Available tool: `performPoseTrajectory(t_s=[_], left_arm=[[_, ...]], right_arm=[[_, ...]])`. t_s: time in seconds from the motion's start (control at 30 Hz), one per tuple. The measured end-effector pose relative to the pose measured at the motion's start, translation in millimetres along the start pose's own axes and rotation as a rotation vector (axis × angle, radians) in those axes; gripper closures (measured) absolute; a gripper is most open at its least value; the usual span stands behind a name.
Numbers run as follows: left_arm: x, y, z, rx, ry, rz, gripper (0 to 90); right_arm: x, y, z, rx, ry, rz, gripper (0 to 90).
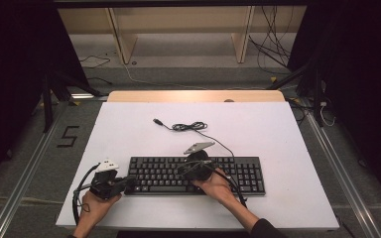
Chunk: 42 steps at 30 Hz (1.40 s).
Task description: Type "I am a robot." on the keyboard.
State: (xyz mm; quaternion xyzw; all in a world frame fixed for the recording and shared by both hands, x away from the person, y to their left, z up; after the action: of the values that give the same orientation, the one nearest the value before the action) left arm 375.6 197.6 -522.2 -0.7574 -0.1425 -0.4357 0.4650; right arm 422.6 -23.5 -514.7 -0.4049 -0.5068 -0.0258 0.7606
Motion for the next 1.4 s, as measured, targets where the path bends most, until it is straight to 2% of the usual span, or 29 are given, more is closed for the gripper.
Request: performPoseTrajectory(t_s=[0.7, 0.8, 0.97, 1.13, 1.27, 1.33, 1.4], left_arm=[[-3.0, 2.9, 0.5, 0.0, 0.002, 0.028, 89.0], [-4.6, 4.8, -0.7, -0.004, -0.007, 0.039, 89.0], [-4.5, 5.4, -1.9, -0.001, 0.001, 0.047, 89.1], [-4.6, 5.6, -1.7, -0.002, -0.009, 0.044, 89.2], [-4.1, 5.5, -2.5, -0.004, -0.004, 0.043, 89.0], [-3.3, 5.5, -3.0, -0.006, -0.008, 0.036, 88.9], [0.6, 3.6, -4.3, -0.01, -0.011, 0.009, 88.7]], right_arm=[[-3.6, 7.2, -2.7, -0.012, 0.009, 0.023, 90.0], [-4.3, 8.2, -2.5, -0.014, 0.005, 0.027, 90.0], [-6.0, 9.8, -3.3, -0.033, -0.012, 0.032, 90.0], [-6.2, 9.6, -3.1, -0.039, -0.01, 0.031, 90.0], [-6.1, 8.4, -3.2, -0.028, 0.015, 0.03, 90.0], [-5.2, 7.6, -3.4, -0.022, 0.025, 0.022, 90.0], [-2.9, 5.0, -3.3, -0.013, 0.036, 0.002, 90.0]])
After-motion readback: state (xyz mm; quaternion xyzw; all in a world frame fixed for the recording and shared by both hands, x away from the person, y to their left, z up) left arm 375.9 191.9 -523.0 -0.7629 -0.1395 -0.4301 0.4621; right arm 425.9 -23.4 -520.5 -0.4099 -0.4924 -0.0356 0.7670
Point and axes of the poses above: each handheld gripper's, and its own axes: y roughly forward along the jaws, x roughly out of its top, z roughly to its left, the point moved 7 cm from there along y, roughly forward along the jaws, and after that the axes turned 8 degrees about -z, right-handed, at the moved point
